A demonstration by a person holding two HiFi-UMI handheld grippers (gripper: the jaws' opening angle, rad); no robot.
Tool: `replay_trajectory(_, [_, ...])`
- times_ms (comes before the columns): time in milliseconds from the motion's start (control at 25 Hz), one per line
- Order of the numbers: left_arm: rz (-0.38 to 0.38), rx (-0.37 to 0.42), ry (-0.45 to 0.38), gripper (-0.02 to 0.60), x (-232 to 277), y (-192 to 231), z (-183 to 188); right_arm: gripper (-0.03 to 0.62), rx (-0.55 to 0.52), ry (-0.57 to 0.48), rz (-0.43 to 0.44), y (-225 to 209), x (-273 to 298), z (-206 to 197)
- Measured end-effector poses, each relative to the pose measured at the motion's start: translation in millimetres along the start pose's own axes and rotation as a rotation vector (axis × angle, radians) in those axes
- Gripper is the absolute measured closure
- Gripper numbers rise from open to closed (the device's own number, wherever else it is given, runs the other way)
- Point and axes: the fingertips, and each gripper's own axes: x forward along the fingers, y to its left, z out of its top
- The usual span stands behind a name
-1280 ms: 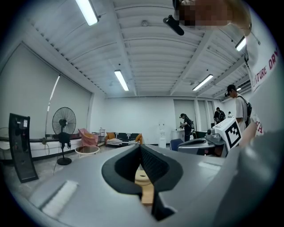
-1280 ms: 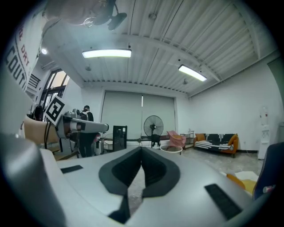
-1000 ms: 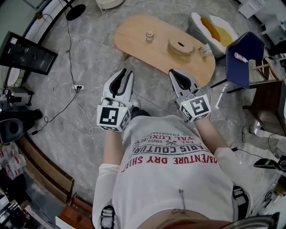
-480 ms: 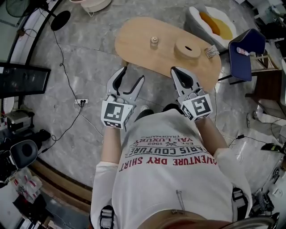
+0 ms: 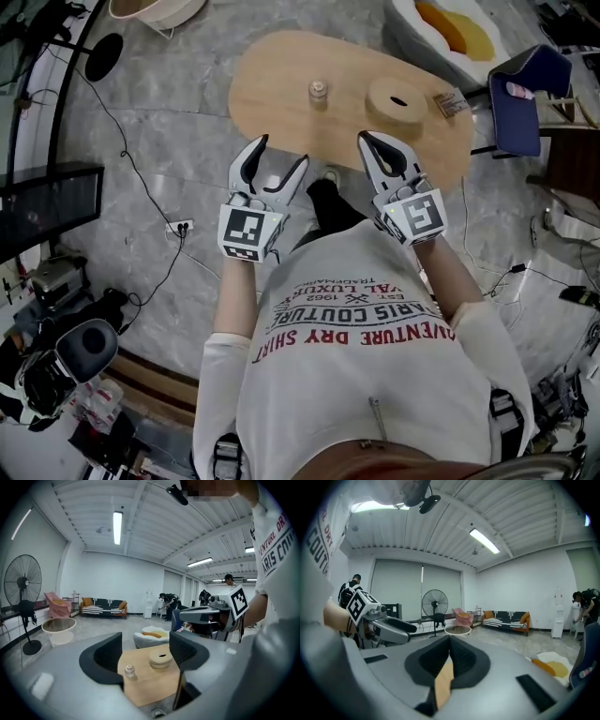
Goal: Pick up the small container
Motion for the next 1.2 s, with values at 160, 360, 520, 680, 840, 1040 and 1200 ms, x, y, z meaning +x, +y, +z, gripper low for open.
replay_trajectory(160, [-0.015,0.041,0.057,0.248,53,29,-3,0.586,0.038,0.006,-0.009,-45,35,-22])
replay_trajectory(360, [-0.033,0.032,0.094,0.228,111,51,-27,0.586,0.059,0.033,-0.022,-89,80,-35])
replay_trajectory(520, [-0.018,0.001,0.108,0.208,151,63,-59,0.586,0.077,0.083,-0.035,-112,102,-67])
replay_trajectory(680, [-0.005,0.002,0.1,0.142,186,74,-99,0.586,0.1,0.124,-0.092,-137,114,-108])
replay_trajectory(840, [-0.056,0.018,0.154,0.126,218,82,-154,0.586,0.132,0.154,-0.162,-156,127,-152])
replay_trajectory(1040, [-0.107,0.018,0.225,0.126,251,92,-226,0.586,0.189,0.169,-0.24,-172,144,-204])
replay_trajectory(1200, [-0.083,0.032,0.214,0.124,280,102,-269,0.586,0.205,0.179,-0.272,-177,156,-250])
